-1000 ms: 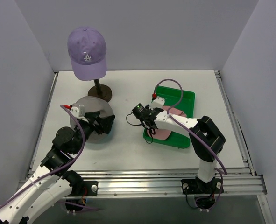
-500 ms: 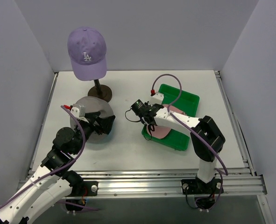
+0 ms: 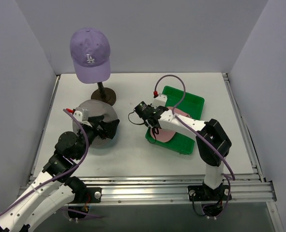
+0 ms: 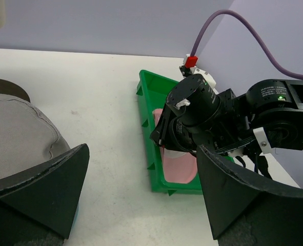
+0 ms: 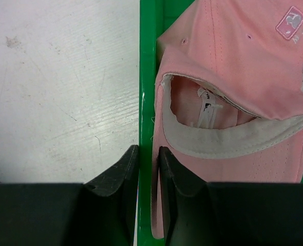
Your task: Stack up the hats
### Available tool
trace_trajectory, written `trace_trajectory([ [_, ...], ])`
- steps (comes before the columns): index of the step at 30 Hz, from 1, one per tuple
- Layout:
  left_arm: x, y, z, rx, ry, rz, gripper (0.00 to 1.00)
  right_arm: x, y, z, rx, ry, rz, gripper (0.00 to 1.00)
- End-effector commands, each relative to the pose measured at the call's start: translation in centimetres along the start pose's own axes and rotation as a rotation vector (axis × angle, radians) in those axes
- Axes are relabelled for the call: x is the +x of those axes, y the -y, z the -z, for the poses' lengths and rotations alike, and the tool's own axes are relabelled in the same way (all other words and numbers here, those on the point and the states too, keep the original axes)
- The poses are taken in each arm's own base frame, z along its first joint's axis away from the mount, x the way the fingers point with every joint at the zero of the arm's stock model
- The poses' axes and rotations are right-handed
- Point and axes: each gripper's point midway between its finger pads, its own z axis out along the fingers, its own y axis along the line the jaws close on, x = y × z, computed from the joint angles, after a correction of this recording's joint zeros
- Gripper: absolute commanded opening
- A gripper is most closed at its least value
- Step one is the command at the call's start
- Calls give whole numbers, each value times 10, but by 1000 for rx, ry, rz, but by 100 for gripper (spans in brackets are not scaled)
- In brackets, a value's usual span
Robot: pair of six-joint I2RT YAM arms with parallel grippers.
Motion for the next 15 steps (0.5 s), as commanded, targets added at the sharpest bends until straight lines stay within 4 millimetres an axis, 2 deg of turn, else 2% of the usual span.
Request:
trace_trajectory([
  [1, -12, 7, 1, 31, 44, -8, 94, -1, 6, -5, 11, 19, 26, 13],
  [6, -14, 8, 2, 36, 50, -5, 94, 3, 0, -5, -17, 8, 66, 21],
  [11, -14, 8, 2, 32, 48, -5, 94, 5, 4, 0, 5, 22, 86, 28],
  [15, -14, 7, 2, 32, 50, -5, 94, 5, 7, -4, 37, 26, 94, 27],
])
